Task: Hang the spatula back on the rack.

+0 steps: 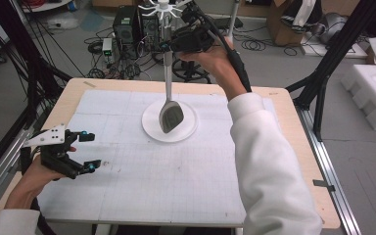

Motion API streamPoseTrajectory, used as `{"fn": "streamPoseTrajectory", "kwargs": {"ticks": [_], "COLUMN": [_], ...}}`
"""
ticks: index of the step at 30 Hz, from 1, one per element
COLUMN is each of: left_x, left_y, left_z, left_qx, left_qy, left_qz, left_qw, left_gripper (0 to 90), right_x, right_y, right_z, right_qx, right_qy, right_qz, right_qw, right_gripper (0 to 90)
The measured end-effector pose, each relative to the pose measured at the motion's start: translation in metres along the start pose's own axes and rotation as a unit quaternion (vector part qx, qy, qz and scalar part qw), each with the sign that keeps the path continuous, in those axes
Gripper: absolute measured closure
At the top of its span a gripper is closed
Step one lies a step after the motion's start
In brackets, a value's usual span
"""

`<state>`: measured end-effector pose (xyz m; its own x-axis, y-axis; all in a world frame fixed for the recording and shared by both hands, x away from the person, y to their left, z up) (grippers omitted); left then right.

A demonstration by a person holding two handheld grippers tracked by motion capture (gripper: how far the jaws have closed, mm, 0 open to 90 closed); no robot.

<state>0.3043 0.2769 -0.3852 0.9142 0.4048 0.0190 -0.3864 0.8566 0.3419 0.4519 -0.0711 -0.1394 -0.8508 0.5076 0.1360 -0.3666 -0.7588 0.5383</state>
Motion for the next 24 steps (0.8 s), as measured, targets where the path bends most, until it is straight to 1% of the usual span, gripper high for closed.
{"fn": "streamPoseTrajectory", "kwargs": {"ticks": [3, 7, 12, 17, 22, 24], "left_x": [0.0, 0.0006, 0.0005, 0.0002, 0.0, 0.0001], "left_y": [0.0004, 0.0007, 0.0001, 0.0, -0.0001, -0.0002], "left_z": [0.0002, 0.0, -0.0002, 0.0001, 0.0002, 0.0003], "left_qx": [0.0, 0.0, 0.001, -0.002, -0.002, 0.0], "left_qy": [-0.002, -0.002, -0.002, -0.002, -0.002, -0.005], "left_qz": [-0.001, -0.002, -0.001, -0.001, 0.0, 0.0], "left_qw": [1.0, 1.0, 1.0, 1.0, 1.0, 1.0], "left_gripper": [1.7, 1.7, 1.7, 1.7, 1.7, 1.7], "right_x": [-0.0001, -0.0003, 0.0002, 0.0014, 0.0028, 0.0033], "right_y": [-0.0033, -0.0059, -0.0072, -0.0073, -0.0087, -0.0091], "right_z": [0.0009, 0.0013, 0.0024, 0.0036, 0.0049, 0.0049], "right_qx": [0.002, 0.004, 0.009, 0.008, 0.009, 0.012], "right_qy": [0.004, -0.003, 0.0, -0.001, 0.004, 0.001], "right_qz": [-0.001, -0.004, -0.006, -0.006, -0.006, -0.008], "right_qw": [1.0, 1.0, 0.9999, 0.9999, 0.9999, 0.9999], "right_gripper": [69.4, 69.4, 69.4, 69.4, 69.4, 69.4]}}
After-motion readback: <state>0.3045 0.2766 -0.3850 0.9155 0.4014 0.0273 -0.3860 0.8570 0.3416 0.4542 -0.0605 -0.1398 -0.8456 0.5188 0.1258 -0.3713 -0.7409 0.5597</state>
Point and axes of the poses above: each handheld gripper's, and its own axes: y roughly backward along the jaws, z roughly out of its top, x roughly to its left, the point moved 2 cm from there along -y, roughly forward along the jaws, and after that the axes turned 7 degrees about -y, right-handed, at the moved point
